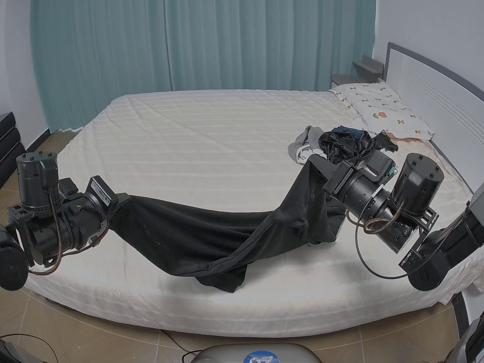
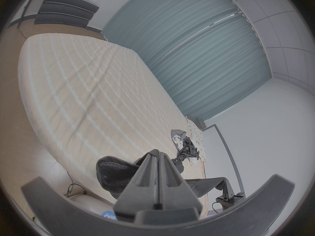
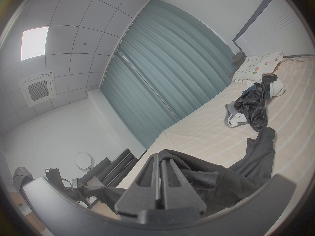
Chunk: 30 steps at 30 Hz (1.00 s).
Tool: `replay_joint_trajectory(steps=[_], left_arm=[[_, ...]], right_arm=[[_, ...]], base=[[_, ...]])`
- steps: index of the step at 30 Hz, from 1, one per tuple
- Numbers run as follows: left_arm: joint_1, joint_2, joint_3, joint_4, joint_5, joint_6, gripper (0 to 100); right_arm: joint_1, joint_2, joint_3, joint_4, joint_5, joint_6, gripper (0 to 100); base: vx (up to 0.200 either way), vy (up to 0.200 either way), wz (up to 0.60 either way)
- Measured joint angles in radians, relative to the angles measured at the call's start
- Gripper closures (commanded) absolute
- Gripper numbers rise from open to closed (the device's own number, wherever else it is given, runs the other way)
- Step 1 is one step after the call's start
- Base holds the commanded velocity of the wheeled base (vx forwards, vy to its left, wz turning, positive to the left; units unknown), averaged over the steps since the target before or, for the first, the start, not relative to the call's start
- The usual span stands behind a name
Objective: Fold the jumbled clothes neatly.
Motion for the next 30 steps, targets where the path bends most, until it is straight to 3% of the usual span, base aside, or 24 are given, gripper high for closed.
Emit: replay_joint_trajectory(steps=[11,18,24,30], left_arm=[[0.009,-0.022,0.012,0.001,0.0,0.0,100],[0.004,-0.021,0.037,0.0,-0.004,0.001,100],[-0.005,-0.019,0.057,0.001,-0.018,0.0,100],[-0.066,-0.023,0.103,0.003,-0.025,0.0,100]], right_arm=[[0.005,-0.002,0.009,-0.003,0.0,0.0,100],[-0.015,-0.003,0.048,-0.003,0.003,0.002,100],[-0.038,-0.013,0.124,-0.003,0.011,0.007,100],[-0.035,-0.063,0.215,-0.002,0.014,0.01,100]], base=[[0.0,0.2,0.0],[0.0,0.0,0.0],[-0.2,0.0,0.0],[-0.2,0.0,0.0]])
